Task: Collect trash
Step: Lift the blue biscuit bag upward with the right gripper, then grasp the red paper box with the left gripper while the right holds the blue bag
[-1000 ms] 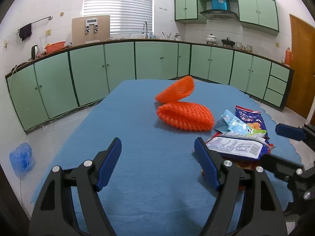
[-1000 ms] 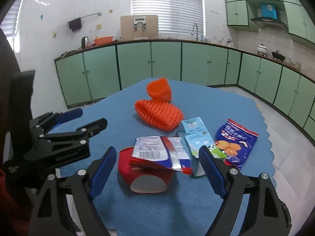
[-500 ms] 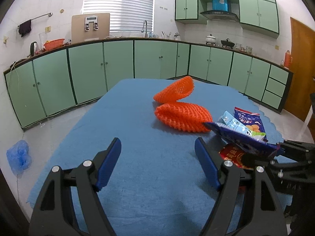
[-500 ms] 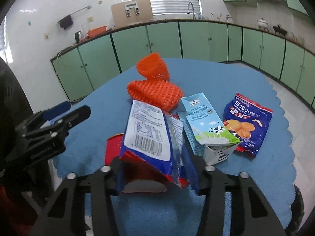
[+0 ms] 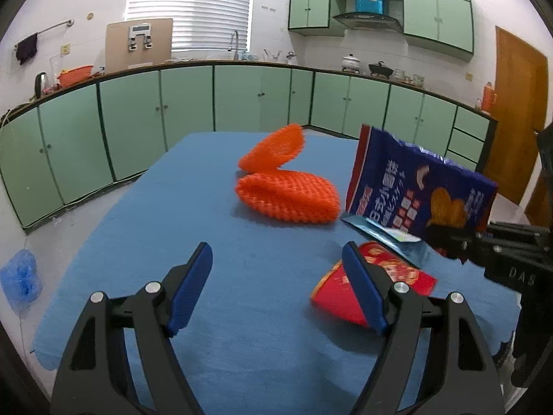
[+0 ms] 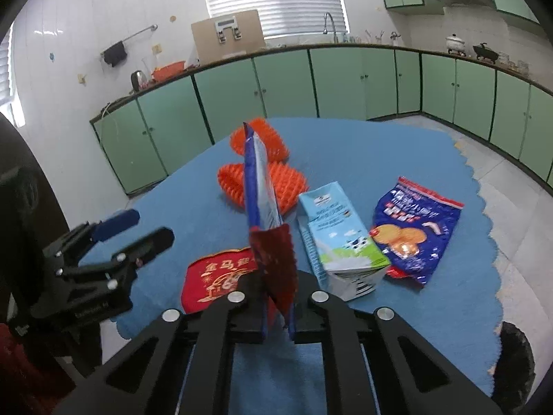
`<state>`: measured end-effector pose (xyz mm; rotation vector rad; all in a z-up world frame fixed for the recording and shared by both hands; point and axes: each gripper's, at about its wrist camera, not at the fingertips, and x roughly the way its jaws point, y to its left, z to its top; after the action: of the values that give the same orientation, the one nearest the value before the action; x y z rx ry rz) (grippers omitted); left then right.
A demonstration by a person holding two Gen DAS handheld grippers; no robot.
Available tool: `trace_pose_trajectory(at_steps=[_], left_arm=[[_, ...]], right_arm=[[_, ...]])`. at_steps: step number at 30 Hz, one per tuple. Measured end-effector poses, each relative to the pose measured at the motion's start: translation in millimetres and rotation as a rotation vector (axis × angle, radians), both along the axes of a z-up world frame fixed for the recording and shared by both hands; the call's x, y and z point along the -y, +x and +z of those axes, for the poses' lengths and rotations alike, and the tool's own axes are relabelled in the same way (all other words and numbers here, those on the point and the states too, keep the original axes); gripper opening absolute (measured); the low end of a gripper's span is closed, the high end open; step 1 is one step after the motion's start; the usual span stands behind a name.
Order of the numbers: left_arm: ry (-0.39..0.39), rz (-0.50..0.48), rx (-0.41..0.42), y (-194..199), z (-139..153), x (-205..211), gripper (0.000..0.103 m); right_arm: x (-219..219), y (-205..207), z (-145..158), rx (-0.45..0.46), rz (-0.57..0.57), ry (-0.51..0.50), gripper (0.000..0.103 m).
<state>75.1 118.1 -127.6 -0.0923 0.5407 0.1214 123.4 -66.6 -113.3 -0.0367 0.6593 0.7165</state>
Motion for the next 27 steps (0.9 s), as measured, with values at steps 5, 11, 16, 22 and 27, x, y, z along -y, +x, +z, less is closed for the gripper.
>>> trace_pose_trajectory(at_steps=[5, 11, 16, 22, 27], left_arm=[[-0.014, -0.027, 0.009, -1.5, 4.1, 11.7, 0.076], [-0.028, -0.062, 0.017, -1.0, 10.4, 34.9, 0.078], [-0.036, -0.076, 0.005, 2.0, 9.2, 62.8, 0.080], [-0.057, -0.025, -0.048, 9.8, -2.0, 77.9, 0.081], [-0.045, 0.024, -0.059, 13.3, -7.9, 88.3, 0.085]], right_arm=[[17.1, -7.4, 13.2, 0.038, -0.035, 0.020, 0.007], [47.3, -12.6, 26.1, 0.069, -0.090, 0.040, 0.007], [65.3, -15.5, 27.5, 0.073, -0.128, 0.049, 0.007], [79.9, -16.0, 26.1, 0.073, -0.146, 0.063, 0.007], [81.8, -13.4, 23.4, 0.069, -0.145, 0.069, 0.007]])
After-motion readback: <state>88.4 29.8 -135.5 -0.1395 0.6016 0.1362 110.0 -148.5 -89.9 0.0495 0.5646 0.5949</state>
